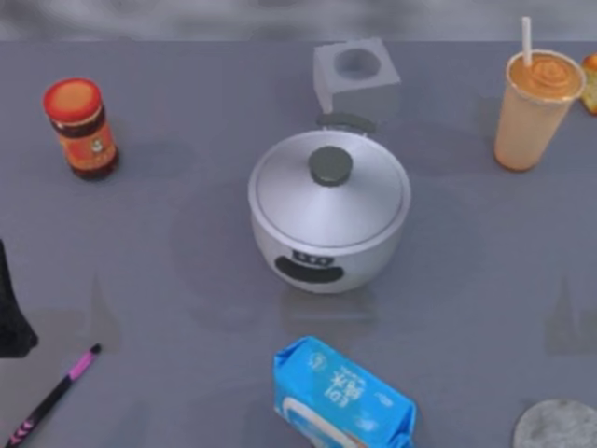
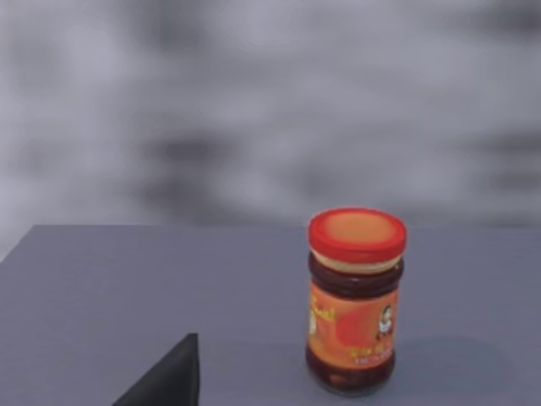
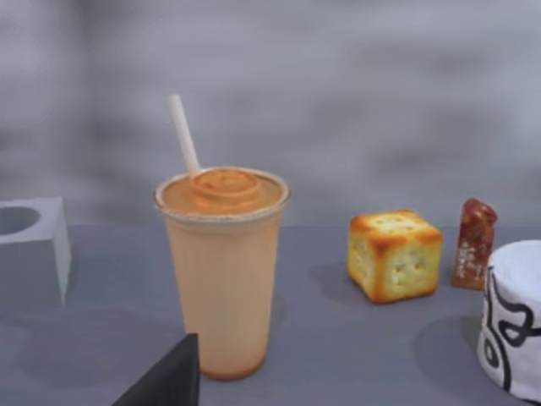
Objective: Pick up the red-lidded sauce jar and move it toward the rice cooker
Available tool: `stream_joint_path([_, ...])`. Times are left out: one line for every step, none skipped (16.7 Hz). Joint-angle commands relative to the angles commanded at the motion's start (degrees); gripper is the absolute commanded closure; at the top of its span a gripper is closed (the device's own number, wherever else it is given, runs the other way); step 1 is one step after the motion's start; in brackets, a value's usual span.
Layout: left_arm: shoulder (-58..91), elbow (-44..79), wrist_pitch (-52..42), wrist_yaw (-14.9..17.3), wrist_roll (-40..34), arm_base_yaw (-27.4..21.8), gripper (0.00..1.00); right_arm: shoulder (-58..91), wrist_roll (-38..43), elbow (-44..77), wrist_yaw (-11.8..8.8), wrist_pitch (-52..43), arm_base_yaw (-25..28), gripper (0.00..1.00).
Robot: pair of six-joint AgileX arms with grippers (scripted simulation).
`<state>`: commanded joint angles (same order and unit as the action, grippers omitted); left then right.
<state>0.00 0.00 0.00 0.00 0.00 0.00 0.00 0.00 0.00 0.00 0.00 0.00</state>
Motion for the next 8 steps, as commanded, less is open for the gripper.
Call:
stream_joint_path([0.0, 0.0, 0.0, 0.0, 0.0, 0.0, 0.0, 0.0, 0.0, 0.0, 0.0, 0.0, 0.0, 0.0])
stream_joint_path([0.0, 0.0, 0.0, 0.0, 0.0, 0.0, 0.0, 0.0, 0.0, 0.0, 0.0, 0.0, 0.0, 0.0])
stream_joint_path([0.5, 0.5, -0.2, 0.1, 0.2, 0.0, 0.0, 0.0, 0.0, 0.0, 0.0, 0.0, 0.0, 0.0])
stream_joint_path([1.4, 1.5, -0.7, 0.2, 0.5, 0.0, 0.0, 0.0, 0.0, 0.0, 0.0, 0.0, 0.0, 0.0])
stream_joint_path([2.8, 3.0, -1.5, 0.3, 0.9, -0.1, 0.0, 0.0, 0.0, 0.0, 0.0, 0.0, 0.0, 0.0])
stream_joint_path([4.8, 5.1, -2.5, 0.5, 1.6, -0.1, 0.0, 0.0, 0.0, 0.0, 0.0, 0.0, 0.0, 0.0])
stream_joint_path([7.4, 7.7, -3.9, 0.7, 2.5, -0.2, 0.0, 0.0, 0.0, 0.0, 0.0, 0.0, 0.0, 0.0])
stream_joint_path([10.4, 10.7, -5.6, 1.0, 3.5, -0.2, 0.0, 0.0, 0.0, 0.0, 0.0, 0.0, 0.0, 0.0])
